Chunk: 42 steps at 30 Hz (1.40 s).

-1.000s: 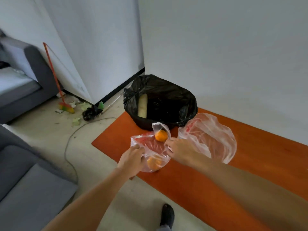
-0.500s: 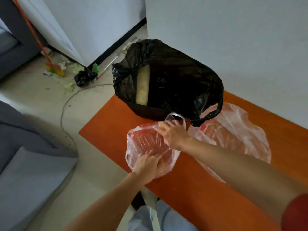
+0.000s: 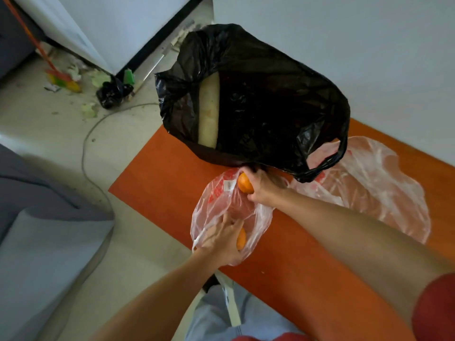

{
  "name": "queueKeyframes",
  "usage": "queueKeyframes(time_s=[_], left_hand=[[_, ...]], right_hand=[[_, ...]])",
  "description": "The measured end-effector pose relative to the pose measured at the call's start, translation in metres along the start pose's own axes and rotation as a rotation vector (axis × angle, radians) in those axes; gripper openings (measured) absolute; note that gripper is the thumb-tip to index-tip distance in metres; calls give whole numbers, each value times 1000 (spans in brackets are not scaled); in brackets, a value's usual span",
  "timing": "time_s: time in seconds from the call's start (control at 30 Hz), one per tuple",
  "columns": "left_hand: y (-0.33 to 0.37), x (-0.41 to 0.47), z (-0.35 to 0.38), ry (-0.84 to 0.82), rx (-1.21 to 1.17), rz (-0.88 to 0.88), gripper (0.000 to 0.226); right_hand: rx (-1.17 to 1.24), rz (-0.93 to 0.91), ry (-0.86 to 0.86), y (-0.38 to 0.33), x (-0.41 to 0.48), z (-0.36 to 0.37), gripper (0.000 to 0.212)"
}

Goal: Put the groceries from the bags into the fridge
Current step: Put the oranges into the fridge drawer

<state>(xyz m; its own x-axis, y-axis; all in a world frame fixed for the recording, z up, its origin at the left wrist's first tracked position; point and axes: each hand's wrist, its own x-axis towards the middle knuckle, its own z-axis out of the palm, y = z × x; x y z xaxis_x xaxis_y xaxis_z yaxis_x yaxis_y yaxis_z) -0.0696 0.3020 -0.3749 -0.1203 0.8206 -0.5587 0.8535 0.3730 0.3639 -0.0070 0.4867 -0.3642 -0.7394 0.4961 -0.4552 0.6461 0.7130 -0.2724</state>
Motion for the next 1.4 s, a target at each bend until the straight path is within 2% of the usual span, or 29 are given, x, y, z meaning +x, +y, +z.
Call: queueKeyframes(time_s=[0.13, 0.23, 0.37, 0.47, 0.57, 0.7, 0.87, 1.0, 1.13, 1.27, 1.4], left_hand=[[-10, -3, -21, 111, 9, 64, 87], [-19, -6, -38, 135, -19, 135, 75], [-24, -15, -66, 179, -21, 194, 77], [-26, -22, -81, 216, -174, 194, 69], [-31, -27, -93, 246, -277, 206, 63], [-35, -39, -110, 330, -202, 308, 60], [-24, -56, -132, 383, 51, 409, 59], [10, -68, -145, 401, 199, 535, 58], [67, -87, -136, 399, 288, 720, 55], [139, -124, -100, 346, 375, 945, 51], [220, -182, -38, 303, 477, 1205, 60]], right_hand=[[-22, 33, 61, 1, -17, -8, 82], [18, 38, 145, 2, -37, -10, 75], [112, 88, 159, -5, -64, -13, 85], [235, 208, 196, -18, -85, -16, 82], [339, 320, 313, -37, -107, -18, 71], [333, 363, 482, -59, -136, -23, 57], [277, 373, 621, -78, -178, -32, 60], [110, 468, 668, -84, -230, -33, 66], [87, 612, 656, -79, -306, -10, 75], [58, 793, 661, -76, -406, 25, 71], [50, 975, 699, -85, -521, 76, 67]])
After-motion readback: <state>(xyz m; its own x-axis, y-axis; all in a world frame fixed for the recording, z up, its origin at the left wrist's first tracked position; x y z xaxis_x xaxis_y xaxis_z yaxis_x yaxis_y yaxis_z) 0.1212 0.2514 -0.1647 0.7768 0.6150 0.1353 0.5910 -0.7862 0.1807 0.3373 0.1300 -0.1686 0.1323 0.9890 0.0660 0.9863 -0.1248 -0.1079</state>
